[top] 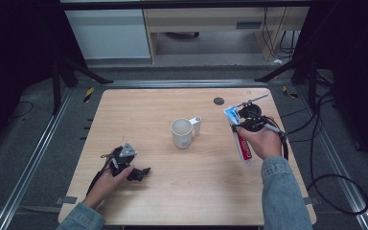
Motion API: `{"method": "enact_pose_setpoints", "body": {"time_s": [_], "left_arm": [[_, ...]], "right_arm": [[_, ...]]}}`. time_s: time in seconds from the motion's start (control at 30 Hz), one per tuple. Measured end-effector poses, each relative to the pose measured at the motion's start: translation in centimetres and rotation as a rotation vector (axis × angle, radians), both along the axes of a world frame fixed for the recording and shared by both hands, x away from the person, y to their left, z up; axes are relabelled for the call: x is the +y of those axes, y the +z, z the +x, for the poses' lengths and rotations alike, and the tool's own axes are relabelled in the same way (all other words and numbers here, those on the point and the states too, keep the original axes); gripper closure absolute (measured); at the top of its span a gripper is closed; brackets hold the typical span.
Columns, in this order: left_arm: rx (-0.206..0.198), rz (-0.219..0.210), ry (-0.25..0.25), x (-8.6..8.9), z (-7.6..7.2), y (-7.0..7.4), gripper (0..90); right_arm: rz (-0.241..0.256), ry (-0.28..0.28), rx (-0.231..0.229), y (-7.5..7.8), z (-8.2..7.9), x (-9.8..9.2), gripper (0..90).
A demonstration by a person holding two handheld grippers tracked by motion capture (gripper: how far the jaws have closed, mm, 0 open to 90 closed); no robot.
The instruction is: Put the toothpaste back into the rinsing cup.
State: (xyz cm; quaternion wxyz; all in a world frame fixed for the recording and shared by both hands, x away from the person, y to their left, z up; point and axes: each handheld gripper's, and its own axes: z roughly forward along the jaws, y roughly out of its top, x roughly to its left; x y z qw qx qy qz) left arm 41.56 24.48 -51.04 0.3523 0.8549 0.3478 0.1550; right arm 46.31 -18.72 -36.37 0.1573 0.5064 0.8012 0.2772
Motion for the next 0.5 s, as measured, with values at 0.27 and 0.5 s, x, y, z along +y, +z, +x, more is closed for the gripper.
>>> {"method": "enact_pose_setpoints", "body": {"time_s": [0.27, 0.5], "left_arm": [[0.001, 0.003, -0.002, 0.02, 0.01, 0.02, 0.0], [0.001, 0.004, -0.002, 0.02, 0.01, 0.02, 0.0]], "right_arm": [[0.050, -0.030, -0.099, 0.50, -0.06, -0.19, 73.6], [0.099, -0.055, -0.180, 0.35, 0.32, -0.06, 73.6]]}}
